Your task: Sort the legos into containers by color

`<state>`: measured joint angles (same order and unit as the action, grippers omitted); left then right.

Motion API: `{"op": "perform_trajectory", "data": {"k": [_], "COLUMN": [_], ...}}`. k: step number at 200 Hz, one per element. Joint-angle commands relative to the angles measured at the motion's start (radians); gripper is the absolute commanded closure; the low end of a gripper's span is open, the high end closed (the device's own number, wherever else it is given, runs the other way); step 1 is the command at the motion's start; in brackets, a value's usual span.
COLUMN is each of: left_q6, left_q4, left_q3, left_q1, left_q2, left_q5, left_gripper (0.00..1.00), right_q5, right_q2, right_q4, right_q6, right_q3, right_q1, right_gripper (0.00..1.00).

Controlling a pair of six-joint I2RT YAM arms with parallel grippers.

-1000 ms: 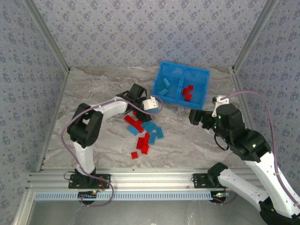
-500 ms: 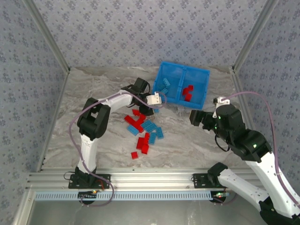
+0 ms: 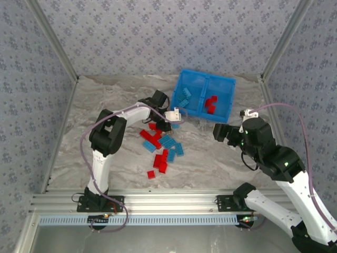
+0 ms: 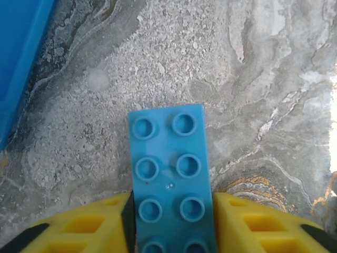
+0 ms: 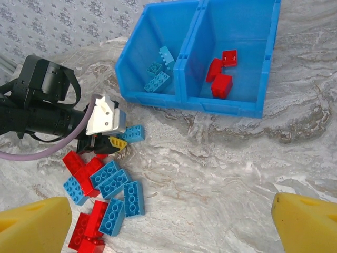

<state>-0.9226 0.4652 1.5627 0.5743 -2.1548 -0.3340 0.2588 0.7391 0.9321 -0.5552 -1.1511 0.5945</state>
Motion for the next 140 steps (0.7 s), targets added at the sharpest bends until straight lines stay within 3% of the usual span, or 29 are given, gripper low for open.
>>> {"op": "perform_trajectory", "data": {"k": [1, 32, 61, 82, 108, 140], "left_q6": [-0.029, 0.001, 0.132, 0.220, 0.257, 0.403], "left_q4": [0.031, -0.018, -0.121, -0.191, -0.140, 0.006], "left_q3": [-0.006, -0.055, -0.106, -0.089, 0.062, 0.375], "left_q1": [0.009, 0.024, 0.041, 0.079, 0.132, 0.134], "left_q2": [-0.014, 0.071, 0.225, 0.293, 0.241, 0.055], "left_q5": [0.015, 0.014, -0.004, 0.089, 0.275, 0.400], "left_gripper": [0.67, 0.72, 0.72, 0.73, 0.71, 0.71], "right_q5": [0.025, 0.026, 0.031, 0.035, 0.039, 0.043], "right_q2": [-0.018, -0.024, -0.030, -0.032, -0.032, -0.041], "right_q4": [0.022, 0.022, 0.013, 0.007, 0.004, 0.014], "right_q6": [-0.028, -0.041, -0.053, -0.058, -0.067, -0.067], "right_q3": [-0.033, -0.033, -0.021, -0.013, -0.007, -0.004], "right_q1": [0.007, 0.009, 0.010, 0.009, 0.011, 0.011], "right_gripper": [0.00, 0.00, 0.00, 0.00, 0.00, 0.00]}}
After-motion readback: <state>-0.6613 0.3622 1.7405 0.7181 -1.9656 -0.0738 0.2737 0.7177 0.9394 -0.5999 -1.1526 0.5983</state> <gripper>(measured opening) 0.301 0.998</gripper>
